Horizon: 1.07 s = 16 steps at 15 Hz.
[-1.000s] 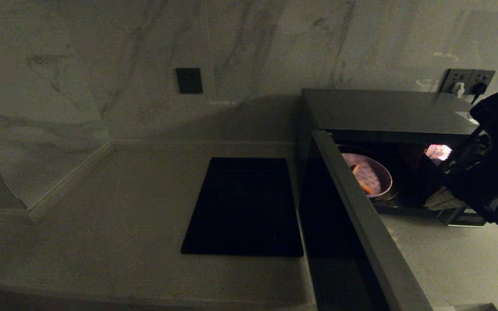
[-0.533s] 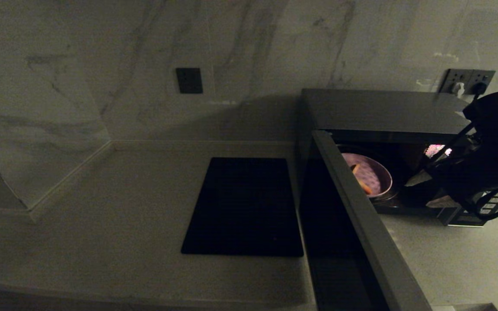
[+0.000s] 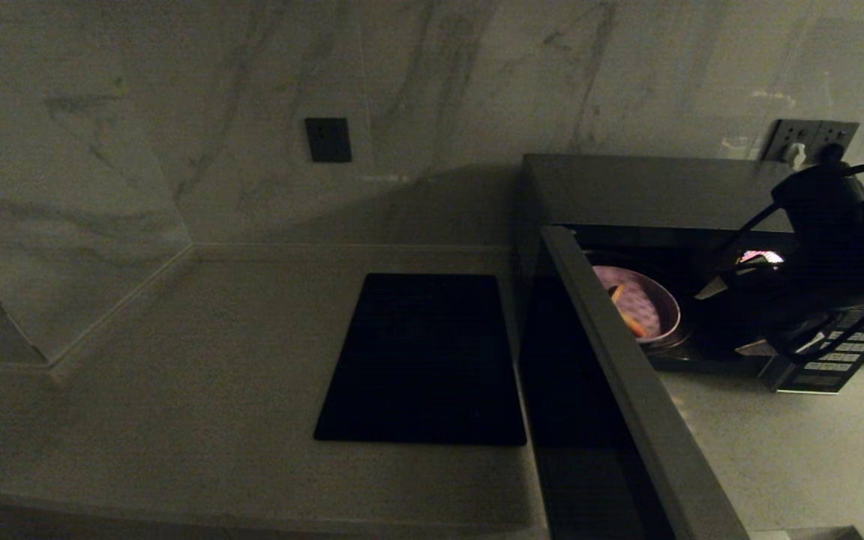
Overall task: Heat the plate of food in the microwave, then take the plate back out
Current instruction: Take the plate out of the microwave
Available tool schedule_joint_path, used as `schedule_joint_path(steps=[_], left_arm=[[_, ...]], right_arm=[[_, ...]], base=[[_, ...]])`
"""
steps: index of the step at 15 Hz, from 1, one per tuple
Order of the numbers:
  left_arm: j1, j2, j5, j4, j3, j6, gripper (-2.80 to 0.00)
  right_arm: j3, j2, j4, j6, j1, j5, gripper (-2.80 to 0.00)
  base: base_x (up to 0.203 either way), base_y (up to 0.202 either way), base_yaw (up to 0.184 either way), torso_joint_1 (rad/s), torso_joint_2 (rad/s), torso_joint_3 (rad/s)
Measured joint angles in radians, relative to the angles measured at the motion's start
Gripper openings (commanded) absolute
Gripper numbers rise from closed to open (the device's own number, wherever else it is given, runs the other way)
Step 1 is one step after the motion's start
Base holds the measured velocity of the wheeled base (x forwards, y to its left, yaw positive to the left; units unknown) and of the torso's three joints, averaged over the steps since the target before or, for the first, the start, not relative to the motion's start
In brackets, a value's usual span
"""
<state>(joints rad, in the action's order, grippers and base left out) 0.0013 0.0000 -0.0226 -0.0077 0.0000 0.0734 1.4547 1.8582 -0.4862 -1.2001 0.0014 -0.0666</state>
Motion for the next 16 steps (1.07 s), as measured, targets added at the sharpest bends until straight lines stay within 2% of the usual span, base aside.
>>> schedule_joint_path(steps=[3,4,8,16], left_arm=[[0.0,0.0,0.0,0.001,0.0,0.0,-2.8],[0.0,0.0,0.0,0.0,0.0,0.0,-2.8],[0.0,0.0,0.0,0.0,0.0,0.0,-2.8],[0.0,0.0,0.0,0.001,0.0,0.0,-2.8]], right_arm=[[-0.007,0.043,-0.002,-0.021,0.029,-0.088,0.0],[-0.02,0.052,-0.004,-0.018,0.034,-0.094,0.0],[-0.048,0.062,-0.127,0.03,0.041,-0.099,0.0],[0.059,0.077,-0.203,0.034,0.093,-0.082,0.0]], base=[[0.0,0.0,0.0,0.0,0.0,0.0],[0.0,0.0,0.0,0.0,0.0,0.0],[0.0,0.0,0.0,0.0,0.0,0.0],[0.0,0.0,0.0,0.0,0.0,0.0]])
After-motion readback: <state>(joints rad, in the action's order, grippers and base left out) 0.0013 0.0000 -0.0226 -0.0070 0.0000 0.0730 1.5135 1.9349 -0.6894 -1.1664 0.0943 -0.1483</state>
